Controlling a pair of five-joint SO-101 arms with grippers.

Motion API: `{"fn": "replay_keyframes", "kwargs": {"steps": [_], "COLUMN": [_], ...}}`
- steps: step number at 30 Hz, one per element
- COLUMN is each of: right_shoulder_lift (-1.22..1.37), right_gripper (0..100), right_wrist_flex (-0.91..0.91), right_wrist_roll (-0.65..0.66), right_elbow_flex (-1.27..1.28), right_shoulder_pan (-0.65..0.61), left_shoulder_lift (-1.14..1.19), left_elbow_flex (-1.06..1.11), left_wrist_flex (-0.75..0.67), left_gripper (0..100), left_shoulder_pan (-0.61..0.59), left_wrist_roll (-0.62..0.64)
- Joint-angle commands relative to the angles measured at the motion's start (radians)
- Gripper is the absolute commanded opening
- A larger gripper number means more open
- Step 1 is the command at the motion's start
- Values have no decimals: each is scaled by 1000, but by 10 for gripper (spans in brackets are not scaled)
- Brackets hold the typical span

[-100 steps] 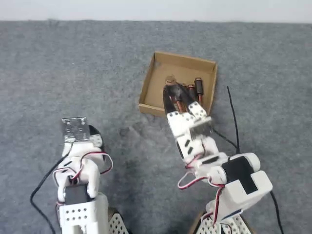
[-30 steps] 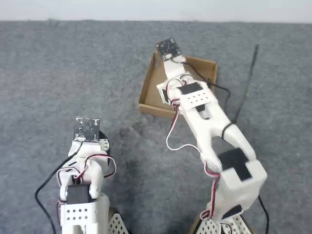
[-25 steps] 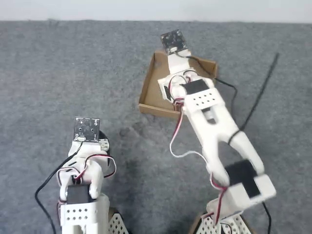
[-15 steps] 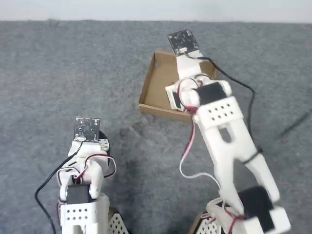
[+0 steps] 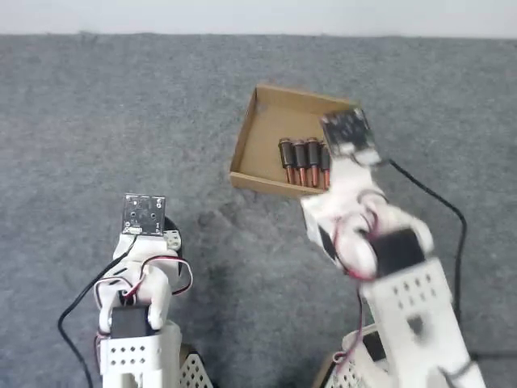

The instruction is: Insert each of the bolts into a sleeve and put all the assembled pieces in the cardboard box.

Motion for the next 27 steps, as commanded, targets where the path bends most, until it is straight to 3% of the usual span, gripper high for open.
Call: {"fn": "replay_keyframes", "kwargs": {"steps": [1, 7, 20, 27], "right_shoulder_lift": [-188, -417, -886, -883], "right_gripper": [6, 6, 6, 6], "right_wrist_flex": [2, 2, -130, -117], "right_wrist_roll": [-9, 31, 149, 140], "right_elbow_flex": [83, 311, 809, 878], "right_shoulder_pan": [87, 208, 206, 203], "left_shoulder_lift": [-5, -5, -5, -5], "left_elbow_flex": [-13, -13, -13, -13], "left_wrist_flex": [2, 2, 55, 58], "left_gripper": [12, 12, 12, 12], "left_shoulder_pan": [2, 2, 5, 6], "left_wrist_roll": [-9, -9, -9, -9]}}
